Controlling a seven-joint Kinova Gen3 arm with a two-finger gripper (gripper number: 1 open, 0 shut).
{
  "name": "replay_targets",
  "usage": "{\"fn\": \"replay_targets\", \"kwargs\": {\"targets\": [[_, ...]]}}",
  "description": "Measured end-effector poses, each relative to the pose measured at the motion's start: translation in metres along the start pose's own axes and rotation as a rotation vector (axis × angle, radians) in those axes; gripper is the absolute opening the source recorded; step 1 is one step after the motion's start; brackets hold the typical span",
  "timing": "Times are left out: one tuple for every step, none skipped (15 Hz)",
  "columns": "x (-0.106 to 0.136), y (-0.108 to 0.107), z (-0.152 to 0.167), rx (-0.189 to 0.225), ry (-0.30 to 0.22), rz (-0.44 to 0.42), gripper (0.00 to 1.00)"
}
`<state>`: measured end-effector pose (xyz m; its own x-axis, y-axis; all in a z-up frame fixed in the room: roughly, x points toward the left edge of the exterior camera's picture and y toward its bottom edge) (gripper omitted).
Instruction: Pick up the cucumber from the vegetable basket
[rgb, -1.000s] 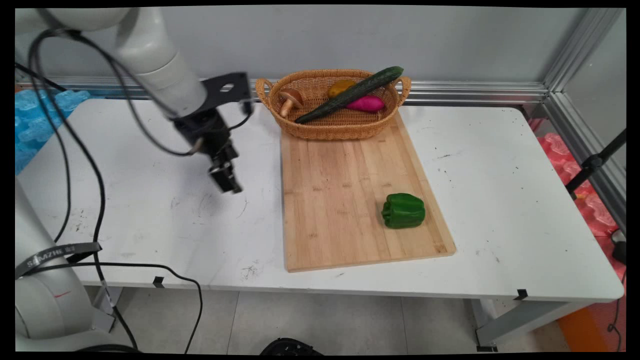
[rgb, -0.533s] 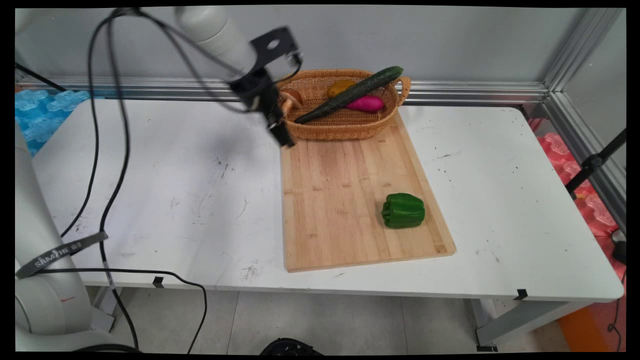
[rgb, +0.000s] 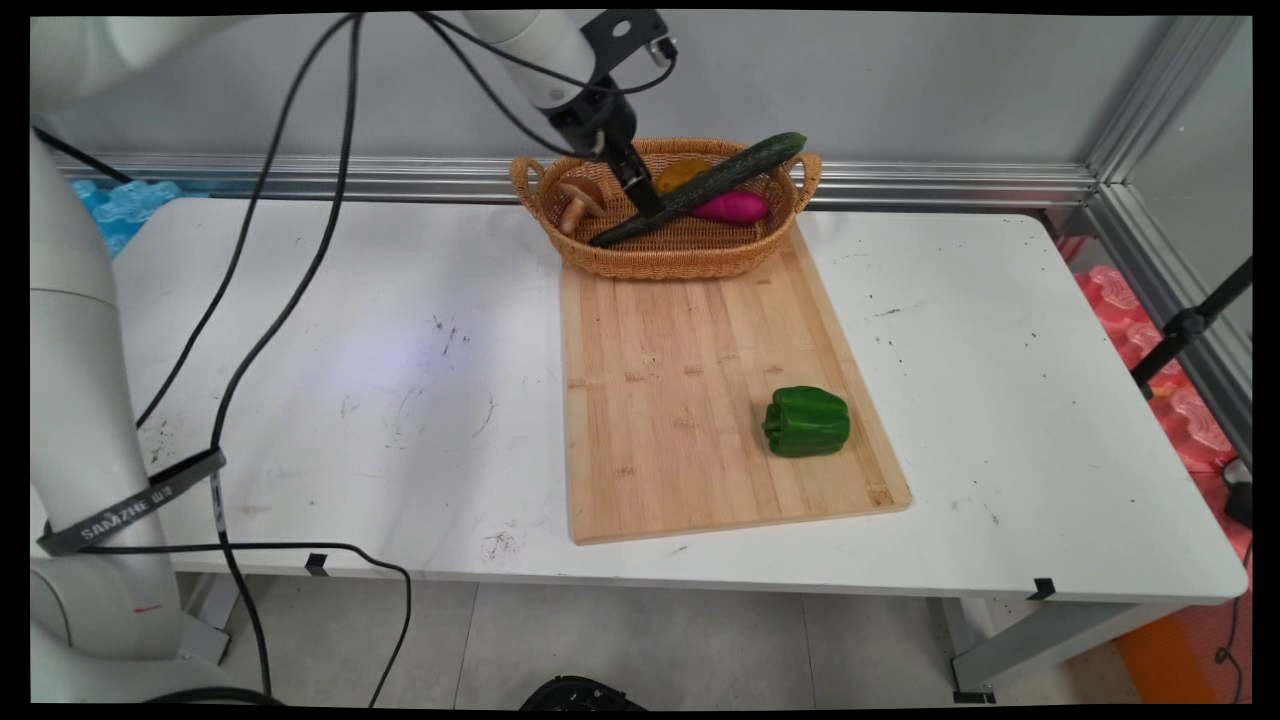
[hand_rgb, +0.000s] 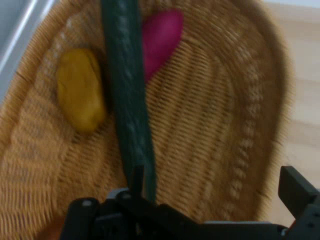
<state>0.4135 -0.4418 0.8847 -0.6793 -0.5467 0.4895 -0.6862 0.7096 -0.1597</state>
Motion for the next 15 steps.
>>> {"fn": "replay_targets", "kwargs": {"targets": [[0.003, -0.008, 0.009, -0.003, 0.010, 0.002, 1.00], [0.005, -0.015, 0.016, -0.007, 0.016, 0.004, 1.00], [0.007, -0.023, 0.025, -0.012, 0.019, 0.010, 1.00], [0.008, -0.029, 0.032, -0.016, 0.021, 0.014, 1.00], [0.008, -0.035, 0.040, -0.021, 0.024, 0.019, 1.00], [0.008, -0.041, 0.048, -0.026, 0.025, 0.021, 1.00], [0.007, -0.046, 0.055, -0.032, 0.023, 0.022, 1.00], [0.006, -0.051, 0.062, -0.038, 0.020, 0.020, 1.00], [0.004, -0.055, 0.068, -0.044, 0.017, 0.020, 1.00], [0.003, -0.058, 0.074, -0.050, 0.015, 0.020, 1.00], [0.003, -0.061, 0.079, -0.053, 0.014, 0.022, 1.00], [0.002, -0.063, 0.082, -0.055, 0.014, 0.023, 1.00], [0.002, -0.065, 0.086, -0.056, 0.016, 0.023, 1.00], [0.001, -0.068, 0.091, -0.058, 0.019, 0.024, 1.00], [0.001, -0.070, 0.095, -0.059, 0.022, 0.024, 1.00]]}}
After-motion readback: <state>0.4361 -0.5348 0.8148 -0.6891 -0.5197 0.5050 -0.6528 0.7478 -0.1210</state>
